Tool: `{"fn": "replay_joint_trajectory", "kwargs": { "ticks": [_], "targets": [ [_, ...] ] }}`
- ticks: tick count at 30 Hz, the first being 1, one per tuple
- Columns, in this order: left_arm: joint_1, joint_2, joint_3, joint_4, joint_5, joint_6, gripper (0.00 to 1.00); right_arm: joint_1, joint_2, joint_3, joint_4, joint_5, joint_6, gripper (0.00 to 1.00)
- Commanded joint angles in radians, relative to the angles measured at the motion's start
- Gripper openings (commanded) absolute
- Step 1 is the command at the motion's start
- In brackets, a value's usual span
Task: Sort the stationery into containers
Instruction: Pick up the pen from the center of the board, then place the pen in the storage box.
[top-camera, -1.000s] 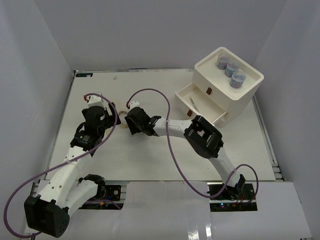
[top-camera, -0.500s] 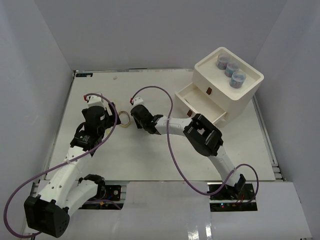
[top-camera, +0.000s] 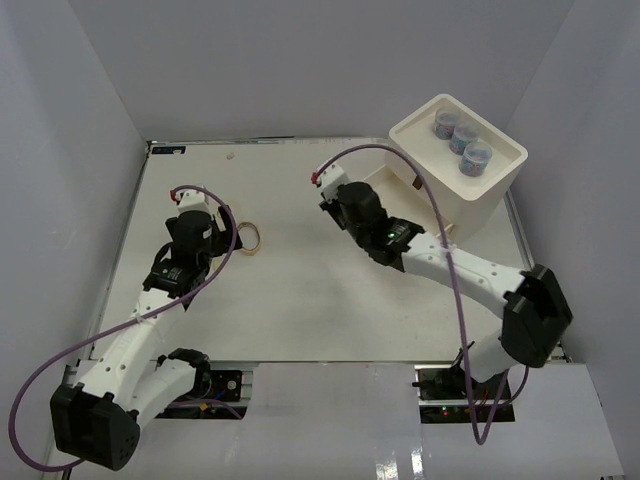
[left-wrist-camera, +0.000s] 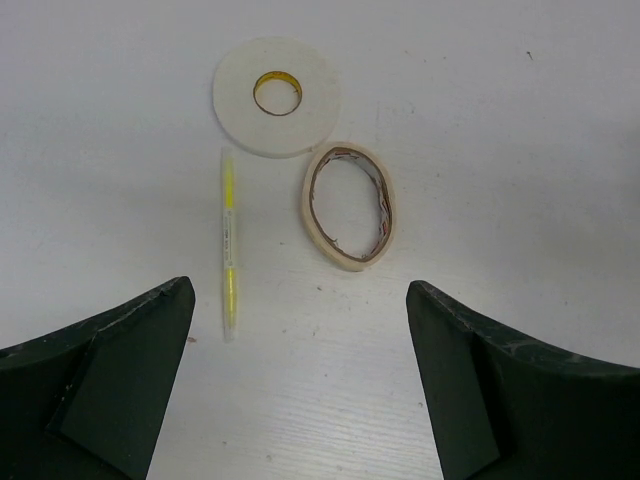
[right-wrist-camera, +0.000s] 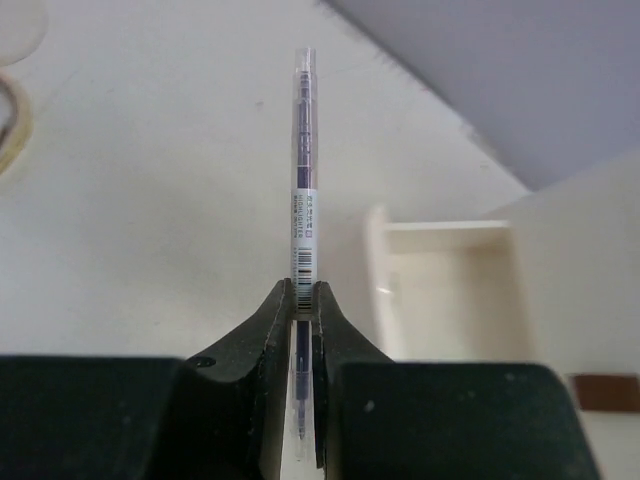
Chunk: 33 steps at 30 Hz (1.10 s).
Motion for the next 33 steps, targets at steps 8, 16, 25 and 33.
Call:
{"fn": "replay_joint_trajectory", "kwargs": {
  "ticks": [8,16,25,33],
  "targets": [
    [0.037,0.119,0.003,-0.039,-0.002,-0.053,0.98,-0.282,-0.218,-0.179,-0.078,-0.112,-0.275,0.15],
    [0.143,0.246,0.036,-0.029,0.101,-0.084,0.98,-0.319,-0.22,-0.202,-0.076,-0.119,-0.22,0.55],
    [0.241,0.448,0.111,0.008,0.147,-0.116,0.98,-0.319,-0.499,-0.273,-0.043,-0.298,-0.066,0.76],
    [0.243,0.645,0.245,0.001,0.075,-0.081,0.84,-0.319,-0.698,-0.406,0.048,-0.386,-0.019,0.86]
  ]
}}
